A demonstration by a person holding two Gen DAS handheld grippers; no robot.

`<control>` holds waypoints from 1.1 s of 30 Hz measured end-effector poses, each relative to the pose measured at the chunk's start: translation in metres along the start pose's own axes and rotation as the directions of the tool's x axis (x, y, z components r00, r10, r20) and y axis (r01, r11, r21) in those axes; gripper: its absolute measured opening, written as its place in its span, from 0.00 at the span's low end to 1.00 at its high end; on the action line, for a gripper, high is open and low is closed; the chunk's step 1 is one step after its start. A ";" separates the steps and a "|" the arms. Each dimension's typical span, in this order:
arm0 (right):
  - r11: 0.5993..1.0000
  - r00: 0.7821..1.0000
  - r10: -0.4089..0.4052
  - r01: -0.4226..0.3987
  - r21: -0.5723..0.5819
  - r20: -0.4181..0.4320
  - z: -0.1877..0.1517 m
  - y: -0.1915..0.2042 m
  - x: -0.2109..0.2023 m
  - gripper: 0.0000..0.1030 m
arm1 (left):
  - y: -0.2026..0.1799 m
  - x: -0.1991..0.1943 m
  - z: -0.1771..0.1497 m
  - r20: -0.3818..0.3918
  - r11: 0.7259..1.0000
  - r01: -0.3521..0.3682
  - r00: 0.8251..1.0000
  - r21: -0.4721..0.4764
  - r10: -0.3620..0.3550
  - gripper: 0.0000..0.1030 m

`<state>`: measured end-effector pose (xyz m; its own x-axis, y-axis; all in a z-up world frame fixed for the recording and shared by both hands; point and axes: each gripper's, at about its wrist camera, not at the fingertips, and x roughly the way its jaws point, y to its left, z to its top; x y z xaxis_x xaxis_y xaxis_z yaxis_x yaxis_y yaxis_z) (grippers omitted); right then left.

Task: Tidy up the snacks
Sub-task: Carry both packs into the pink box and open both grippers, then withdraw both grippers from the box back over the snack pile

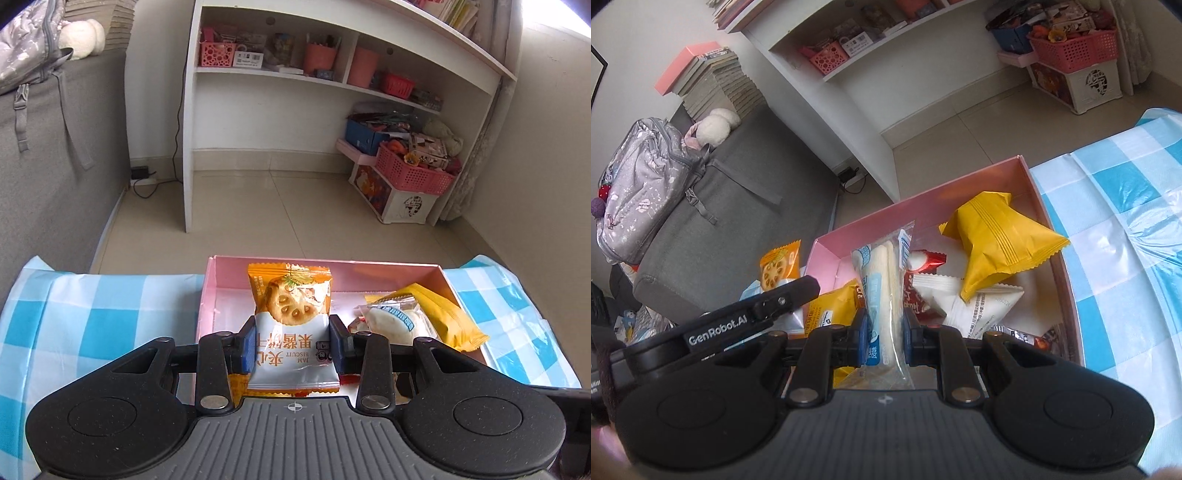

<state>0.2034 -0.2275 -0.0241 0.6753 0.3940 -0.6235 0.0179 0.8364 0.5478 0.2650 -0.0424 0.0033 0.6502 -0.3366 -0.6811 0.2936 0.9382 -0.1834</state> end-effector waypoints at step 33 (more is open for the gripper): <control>0.996 0.996 -0.078 0.079 -0.042 0.033 0.001 0.006 -0.036 0.62 | 0.007 -0.043 -0.023 -0.029 0.999 -0.011 1.000 0.031 0.012 0.73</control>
<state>0.1793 -0.2371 0.0020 0.6960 0.3150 -0.6453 0.0402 0.8801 0.4730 0.2229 -0.0197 0.0155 0.6335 -0.3226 -0.7033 0.3079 0.9390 -0.1533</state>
